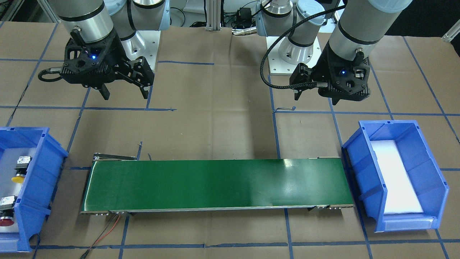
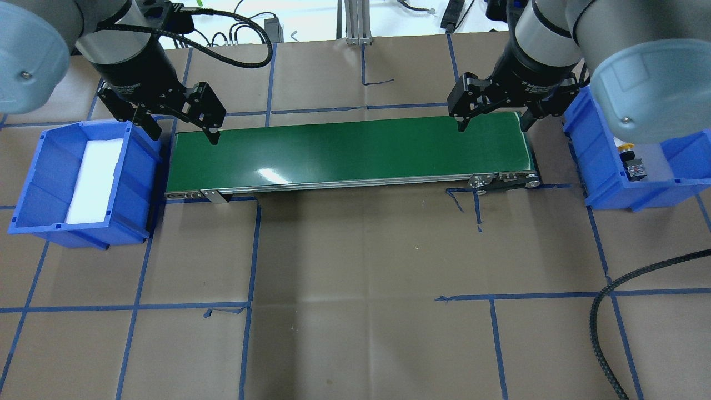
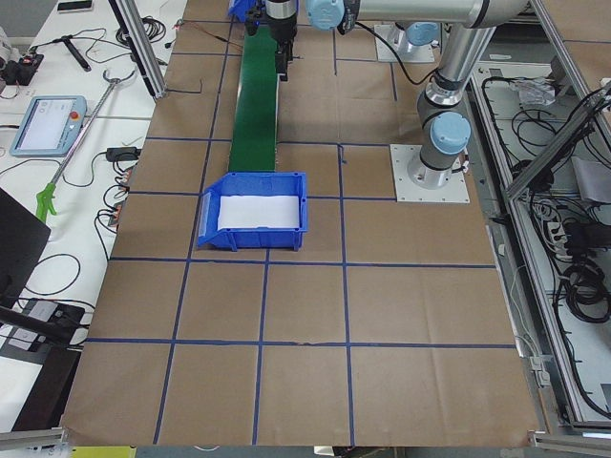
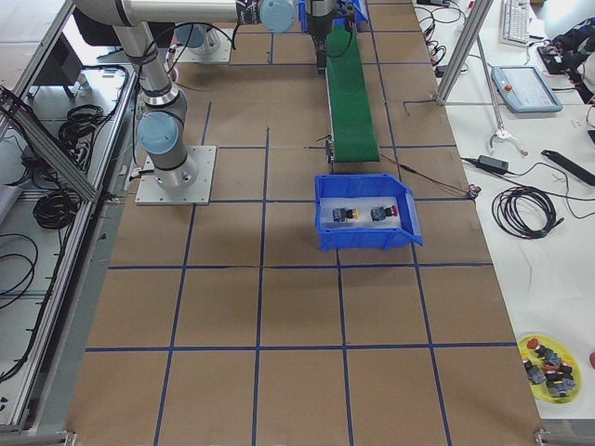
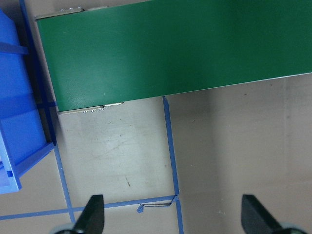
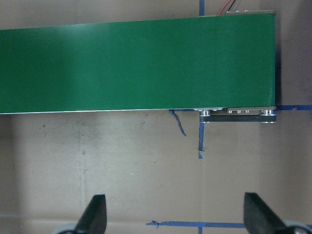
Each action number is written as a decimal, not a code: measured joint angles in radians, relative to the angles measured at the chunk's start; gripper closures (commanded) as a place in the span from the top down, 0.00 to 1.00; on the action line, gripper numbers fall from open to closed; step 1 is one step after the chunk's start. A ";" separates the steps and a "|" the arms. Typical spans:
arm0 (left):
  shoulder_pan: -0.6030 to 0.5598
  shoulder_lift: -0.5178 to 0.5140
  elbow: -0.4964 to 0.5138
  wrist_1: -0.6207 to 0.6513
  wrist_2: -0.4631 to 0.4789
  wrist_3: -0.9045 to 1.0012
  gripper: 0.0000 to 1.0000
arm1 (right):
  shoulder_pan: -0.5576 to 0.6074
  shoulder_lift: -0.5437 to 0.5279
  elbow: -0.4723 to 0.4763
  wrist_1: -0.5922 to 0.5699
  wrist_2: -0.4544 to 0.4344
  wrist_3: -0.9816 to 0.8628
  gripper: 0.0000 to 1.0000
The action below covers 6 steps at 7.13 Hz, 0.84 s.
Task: Transport two buttons from left to right
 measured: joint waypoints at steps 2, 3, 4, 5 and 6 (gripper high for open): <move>0.000 0.001 -0.001 0.000 0.000 0.000 1.00 | -0.002 -0.001 0.006 -0.001 -0.021 -0.006 1.00; 0.000 0.001 -0.001 0.000 0.000 0.000 1.00 | -0.002 -0.001 0.007 0.000 -0.026 -0.007 1.00; 0.000 0.001 -0.001 0.000 0.000 0.000 1.00 | -0.004 -0.002 0.007 0.001 -0.029 -0.007 1.00; 0.000 0.000 0.000 0.000 0.000 0.000 1.00 | -0.006 -0.002 0.007 0.002 -0.030 -0.007 1.00; 0.000 0.000 0.000 0.000 0.000 0.000 1.00 | -0.007 -0.002 0.006 0.001 -0.030 -0.007 1.00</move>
